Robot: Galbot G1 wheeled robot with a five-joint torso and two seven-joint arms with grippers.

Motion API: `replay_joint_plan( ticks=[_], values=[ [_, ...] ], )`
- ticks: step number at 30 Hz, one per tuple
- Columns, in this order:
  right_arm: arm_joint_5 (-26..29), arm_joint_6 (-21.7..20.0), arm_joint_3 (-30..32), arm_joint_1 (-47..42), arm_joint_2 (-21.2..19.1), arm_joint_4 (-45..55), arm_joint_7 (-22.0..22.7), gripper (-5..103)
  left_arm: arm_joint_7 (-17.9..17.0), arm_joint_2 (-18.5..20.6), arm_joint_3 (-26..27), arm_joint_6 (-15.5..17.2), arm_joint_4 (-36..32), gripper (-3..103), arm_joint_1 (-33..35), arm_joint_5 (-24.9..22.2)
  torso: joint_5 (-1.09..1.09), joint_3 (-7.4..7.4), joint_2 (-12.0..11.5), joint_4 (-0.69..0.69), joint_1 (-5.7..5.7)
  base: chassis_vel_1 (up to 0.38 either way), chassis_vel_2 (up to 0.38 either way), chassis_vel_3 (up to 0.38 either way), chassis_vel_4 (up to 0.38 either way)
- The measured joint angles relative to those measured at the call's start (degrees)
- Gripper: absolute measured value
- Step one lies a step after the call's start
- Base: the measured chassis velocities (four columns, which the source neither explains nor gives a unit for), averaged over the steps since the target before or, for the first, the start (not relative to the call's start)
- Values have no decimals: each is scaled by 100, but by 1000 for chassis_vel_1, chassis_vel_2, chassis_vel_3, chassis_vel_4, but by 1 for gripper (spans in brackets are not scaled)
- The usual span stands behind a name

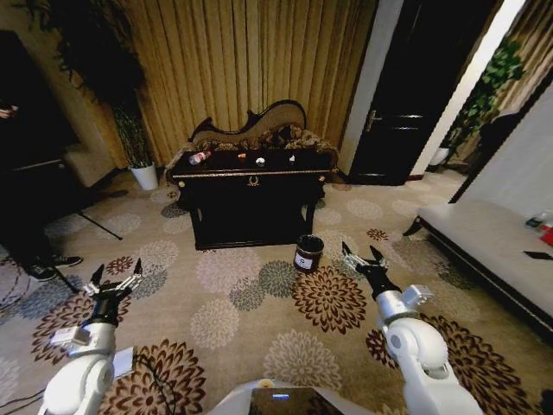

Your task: Move to the front of the table and place the trash on the table into the trash bin.

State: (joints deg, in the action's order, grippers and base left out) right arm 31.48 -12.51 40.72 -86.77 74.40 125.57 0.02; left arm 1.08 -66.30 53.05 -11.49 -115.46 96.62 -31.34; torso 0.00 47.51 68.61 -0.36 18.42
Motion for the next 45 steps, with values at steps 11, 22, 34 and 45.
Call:
replay_joint_plan(
  ticks=[11, 22, 34, 45],
  values=[
    [-341, 445, -99, 381, -957, -969, -3, 100, -11, 605, -296, 96, 480, 100, -362, -301, 1, 1, -2, -2, 1, 0, 0, 0, 0],
    [-177, 608, -114, 536, -810, -1006, -3, 100, -190, 474, -571, 339, 449, 100, -567, -309, 0, 1, -1, -2, 1, 0, 0, 0, 0],
    [-186, 664, -89, 477, -461, -940, -2, 100, -275, 367, -539, 332, 394, 100, -530, -100, 0, 0, -1, -1, -1, 0, 0, 0, 0],
    [-196, 668, -52, 366, -471, -845, -2, 100, -259, 380, -530, 301, 392, 100, -547, -109, -1, -1, 1, -2, -2, -101, 84, 98, -99]
  ],
)
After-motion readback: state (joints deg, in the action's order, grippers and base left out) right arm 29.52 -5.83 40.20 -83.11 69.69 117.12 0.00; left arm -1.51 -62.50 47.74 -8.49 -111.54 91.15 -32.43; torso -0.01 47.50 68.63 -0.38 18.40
